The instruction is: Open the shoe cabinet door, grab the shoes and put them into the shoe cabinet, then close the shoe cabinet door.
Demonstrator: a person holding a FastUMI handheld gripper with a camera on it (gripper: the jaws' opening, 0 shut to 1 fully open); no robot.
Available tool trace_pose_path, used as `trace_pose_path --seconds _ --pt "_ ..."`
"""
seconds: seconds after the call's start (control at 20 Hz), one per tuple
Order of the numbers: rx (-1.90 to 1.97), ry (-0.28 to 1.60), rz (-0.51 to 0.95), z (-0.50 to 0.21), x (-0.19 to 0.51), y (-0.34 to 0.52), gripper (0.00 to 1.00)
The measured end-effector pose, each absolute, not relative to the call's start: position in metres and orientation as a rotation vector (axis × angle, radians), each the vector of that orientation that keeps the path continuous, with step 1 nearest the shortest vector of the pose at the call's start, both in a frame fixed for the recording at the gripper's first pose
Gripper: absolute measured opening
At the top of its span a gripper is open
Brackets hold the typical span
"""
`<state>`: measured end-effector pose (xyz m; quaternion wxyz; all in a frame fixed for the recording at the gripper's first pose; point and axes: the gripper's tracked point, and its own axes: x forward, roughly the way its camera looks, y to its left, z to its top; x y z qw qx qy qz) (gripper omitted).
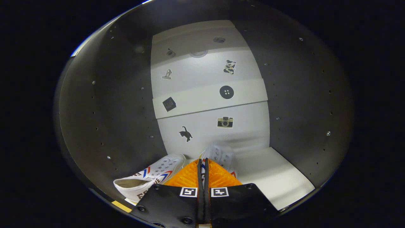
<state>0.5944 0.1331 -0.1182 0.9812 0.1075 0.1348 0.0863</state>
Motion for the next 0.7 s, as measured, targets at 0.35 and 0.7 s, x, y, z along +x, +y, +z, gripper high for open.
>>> trace_pose_path --seconds 0.35,0.7 --pt "0.15 0.272 0.183 -0.101 0.568 0.142 0.03" --pt "0.013 0.235 0.25 -0.068 0.472 0.153 0.65"
